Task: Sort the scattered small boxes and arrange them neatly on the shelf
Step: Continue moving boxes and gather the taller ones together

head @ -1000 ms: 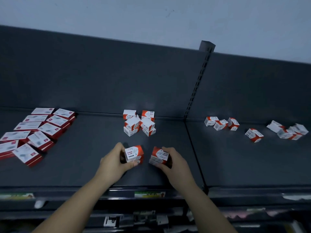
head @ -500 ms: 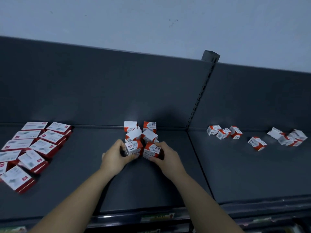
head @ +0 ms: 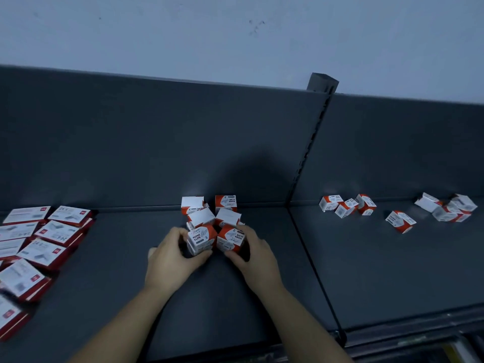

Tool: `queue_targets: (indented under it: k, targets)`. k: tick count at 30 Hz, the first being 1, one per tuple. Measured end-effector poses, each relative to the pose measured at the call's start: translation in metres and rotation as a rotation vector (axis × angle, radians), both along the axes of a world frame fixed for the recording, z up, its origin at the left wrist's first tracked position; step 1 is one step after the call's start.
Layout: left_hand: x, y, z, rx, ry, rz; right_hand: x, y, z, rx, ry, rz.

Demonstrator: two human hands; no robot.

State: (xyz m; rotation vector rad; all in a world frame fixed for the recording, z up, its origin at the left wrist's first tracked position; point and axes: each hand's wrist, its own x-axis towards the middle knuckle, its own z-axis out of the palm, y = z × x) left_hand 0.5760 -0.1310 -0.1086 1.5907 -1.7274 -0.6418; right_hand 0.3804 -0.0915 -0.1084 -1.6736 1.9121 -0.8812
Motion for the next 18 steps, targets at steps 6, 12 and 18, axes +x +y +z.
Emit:
queue_targets:
  k: [6,12,18]
  targets:
    - [0.003,0.0,-0.001,-0.066,0.198,-0.017,-0.002,0.006,0.009,-0.01,-0.113,-0.009]
    - [0.004,0.002,-0.002,-0.123,0.181,-0.052,-0.044,0.019,0.027,0.075,-0.164,0.067]
    - [-0.018,0.013,0.009,-0.179,-0.088,-0.023,-0.114,0.046,0.037,0.085,0.225,0.172]
